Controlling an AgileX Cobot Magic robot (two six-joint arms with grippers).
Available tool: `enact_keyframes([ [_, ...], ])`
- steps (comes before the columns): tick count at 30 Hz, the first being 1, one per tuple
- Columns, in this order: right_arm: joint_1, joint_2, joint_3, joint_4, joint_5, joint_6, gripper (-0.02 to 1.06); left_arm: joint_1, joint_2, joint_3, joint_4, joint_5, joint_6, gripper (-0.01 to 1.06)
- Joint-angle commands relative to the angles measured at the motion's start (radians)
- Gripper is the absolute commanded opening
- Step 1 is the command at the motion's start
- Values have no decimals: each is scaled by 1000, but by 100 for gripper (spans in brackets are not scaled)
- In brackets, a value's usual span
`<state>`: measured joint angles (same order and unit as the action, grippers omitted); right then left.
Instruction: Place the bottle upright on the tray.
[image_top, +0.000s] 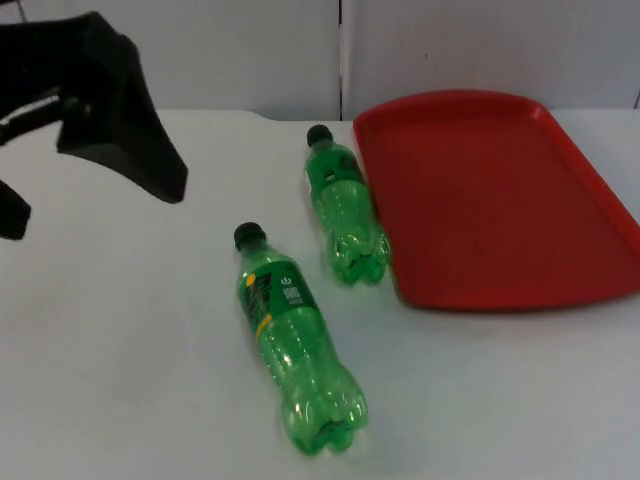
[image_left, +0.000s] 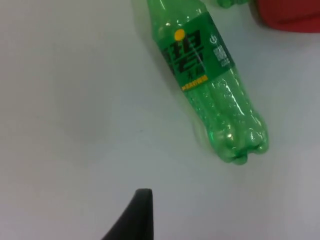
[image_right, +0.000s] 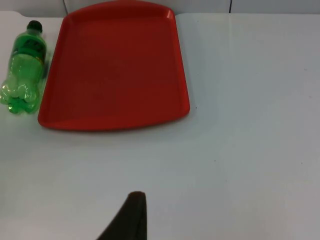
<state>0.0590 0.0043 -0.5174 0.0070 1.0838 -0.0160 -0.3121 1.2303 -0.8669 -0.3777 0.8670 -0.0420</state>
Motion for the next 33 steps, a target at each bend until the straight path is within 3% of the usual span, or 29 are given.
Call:
enact_keyframes([
  [1, -7, -4, 2, 6, -5, 0, 104, -34, 37, -7, 0, -38, -32, 105],
  [9, -7, -4, 2, 6, -5, 0, 104, -98, 165, -7, -11, -124, -110, 105],
  [13, -7, -4, 2, 6, -5, 0, 104, -98, 215, -30, -25, -127, -123, 105],
  [24, -7, -4, 2, 6, -5, 0, 104, -112, 361, -120, -17, -111, -193, 105],
  [33, -7, -4, 2, 6, -5, 0, 104, -209, 535, -287, 188, -28, -412, 105],
])
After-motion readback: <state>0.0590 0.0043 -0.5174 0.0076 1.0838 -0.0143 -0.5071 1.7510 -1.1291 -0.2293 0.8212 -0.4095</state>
